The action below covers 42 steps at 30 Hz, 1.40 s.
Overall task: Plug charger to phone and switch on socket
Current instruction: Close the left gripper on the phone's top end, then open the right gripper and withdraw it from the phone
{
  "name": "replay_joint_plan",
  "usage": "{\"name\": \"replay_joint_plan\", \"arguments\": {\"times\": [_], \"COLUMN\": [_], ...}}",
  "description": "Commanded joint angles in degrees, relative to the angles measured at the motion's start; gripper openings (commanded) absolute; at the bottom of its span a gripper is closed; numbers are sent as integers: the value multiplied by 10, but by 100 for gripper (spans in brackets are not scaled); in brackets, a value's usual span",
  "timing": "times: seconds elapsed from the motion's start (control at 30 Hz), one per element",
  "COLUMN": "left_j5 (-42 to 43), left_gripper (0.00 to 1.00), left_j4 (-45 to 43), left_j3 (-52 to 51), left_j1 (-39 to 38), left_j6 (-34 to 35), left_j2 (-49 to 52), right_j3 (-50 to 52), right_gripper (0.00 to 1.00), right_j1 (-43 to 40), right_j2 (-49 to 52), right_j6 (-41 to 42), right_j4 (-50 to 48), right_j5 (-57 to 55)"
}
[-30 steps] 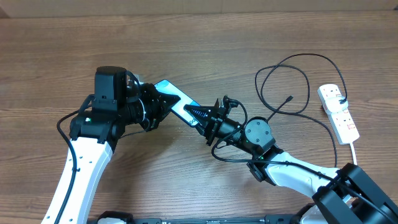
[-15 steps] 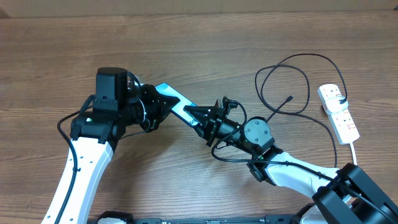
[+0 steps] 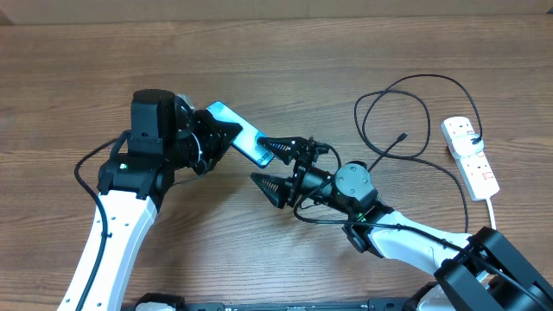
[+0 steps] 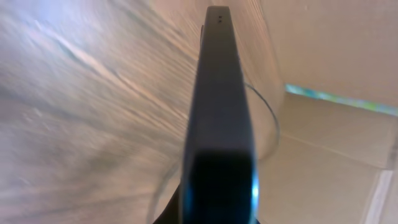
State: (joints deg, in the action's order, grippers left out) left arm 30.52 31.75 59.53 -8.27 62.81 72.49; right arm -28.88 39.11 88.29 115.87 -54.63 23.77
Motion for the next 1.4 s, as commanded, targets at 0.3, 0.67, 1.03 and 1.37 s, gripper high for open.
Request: {"name": "replay_joint_plan", "arguments": {"times": [0.3,0.67,1.03,1.37], "left_j5": [-78,37,203,441], "left_gripper": [4,4,4,4], "left_j4": [101,141,122,39], "left_j3": [4,4,4,4], "left_j1": [23,26,26,26], "left_j6": [-204,-258,-258,-258], "left_j2": [2,3,82,261], "right_j3": [-8,-20,-212,-311], "right_gripper": [99,100,99,100], "right_j1": [1,-12,-80,-86], "right_j2": [-6,-9,-14,-14], "right_j6": [-417,-444,-534,-534], "right_j4": [193,355,766,903], "right_j5": [-124,-197,-191,-190]}}
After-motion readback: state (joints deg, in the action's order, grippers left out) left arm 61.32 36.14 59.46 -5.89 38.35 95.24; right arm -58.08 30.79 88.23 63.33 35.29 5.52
